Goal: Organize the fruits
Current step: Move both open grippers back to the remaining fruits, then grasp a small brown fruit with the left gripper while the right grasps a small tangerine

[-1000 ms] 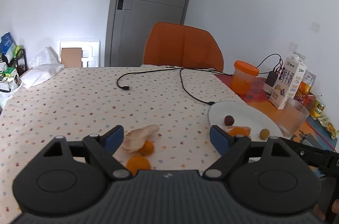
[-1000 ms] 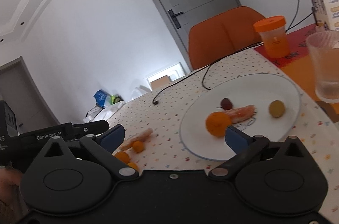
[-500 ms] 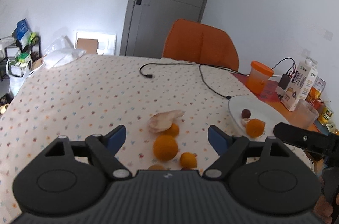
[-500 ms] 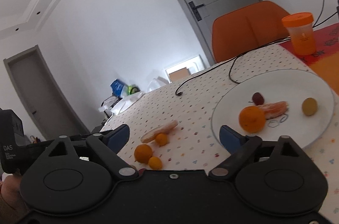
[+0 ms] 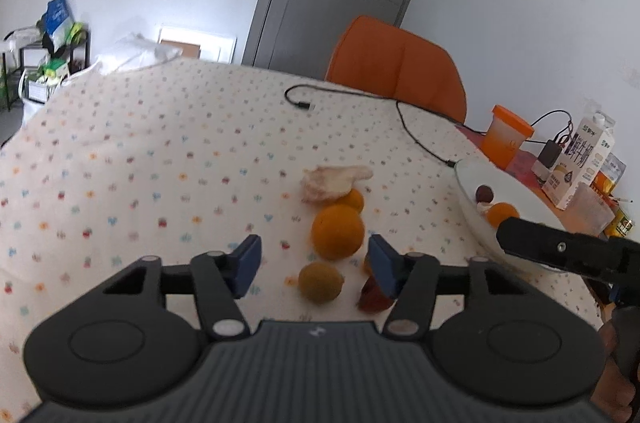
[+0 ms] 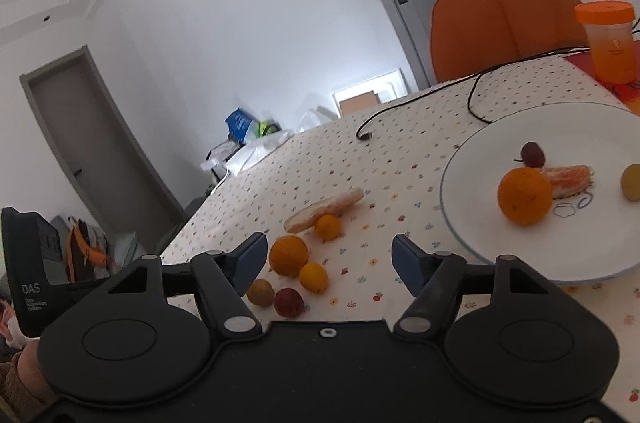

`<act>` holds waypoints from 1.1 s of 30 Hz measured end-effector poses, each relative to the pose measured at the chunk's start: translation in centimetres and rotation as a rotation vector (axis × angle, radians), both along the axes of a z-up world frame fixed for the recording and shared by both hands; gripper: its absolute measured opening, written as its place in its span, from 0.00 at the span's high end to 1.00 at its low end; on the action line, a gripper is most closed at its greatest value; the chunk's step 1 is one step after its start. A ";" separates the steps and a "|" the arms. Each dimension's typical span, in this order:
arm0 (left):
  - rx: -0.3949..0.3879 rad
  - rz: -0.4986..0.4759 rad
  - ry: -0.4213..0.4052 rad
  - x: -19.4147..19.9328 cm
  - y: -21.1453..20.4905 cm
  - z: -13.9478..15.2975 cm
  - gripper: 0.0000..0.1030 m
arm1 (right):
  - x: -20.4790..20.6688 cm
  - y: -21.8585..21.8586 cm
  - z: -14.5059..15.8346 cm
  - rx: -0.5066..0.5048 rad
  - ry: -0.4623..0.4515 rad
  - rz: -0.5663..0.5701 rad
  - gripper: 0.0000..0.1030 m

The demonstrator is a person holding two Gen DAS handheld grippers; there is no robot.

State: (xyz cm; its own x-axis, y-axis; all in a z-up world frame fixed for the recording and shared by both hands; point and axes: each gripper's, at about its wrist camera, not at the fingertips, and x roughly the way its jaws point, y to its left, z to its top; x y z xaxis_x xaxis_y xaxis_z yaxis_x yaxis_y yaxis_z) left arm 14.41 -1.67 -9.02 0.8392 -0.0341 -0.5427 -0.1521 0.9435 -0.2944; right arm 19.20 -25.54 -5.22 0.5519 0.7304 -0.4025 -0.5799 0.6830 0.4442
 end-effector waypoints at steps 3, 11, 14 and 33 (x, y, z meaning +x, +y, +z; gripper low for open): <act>-0.014 0.003 0.022 0.3 0.1 -0.7 0.55 | 0.3 0.6 -0.3 -0.013 0.012 0.018 0.37; -0.038 -0.038 0.013 0.4 0.1 -1.2 0.79 | 1.2 2.5 -1.3 -0.054 0.056 0.042 0.54; -0.055 -0.042 0.016 0.4 0.4 -1.2 0.79 | 1.4 3.1 -1.6 -0.069 0.069 0.050 0.56; -0.082 -0.015 -0.013 -0.1 2.2 -0.2 0.79 | 1.9 6.3 -2.1 -0.151 0.077 0.080 0.82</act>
State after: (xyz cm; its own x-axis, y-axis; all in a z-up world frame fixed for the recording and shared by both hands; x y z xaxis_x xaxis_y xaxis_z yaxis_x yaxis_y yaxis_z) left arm 14.30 0.55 -9.18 0.8451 -0.0902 -0.5270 -0.1343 0.9183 -0.3725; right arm 21.11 -19.29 -7.31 0.4572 0.6991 -0.5497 -0.6034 0.6979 0.3858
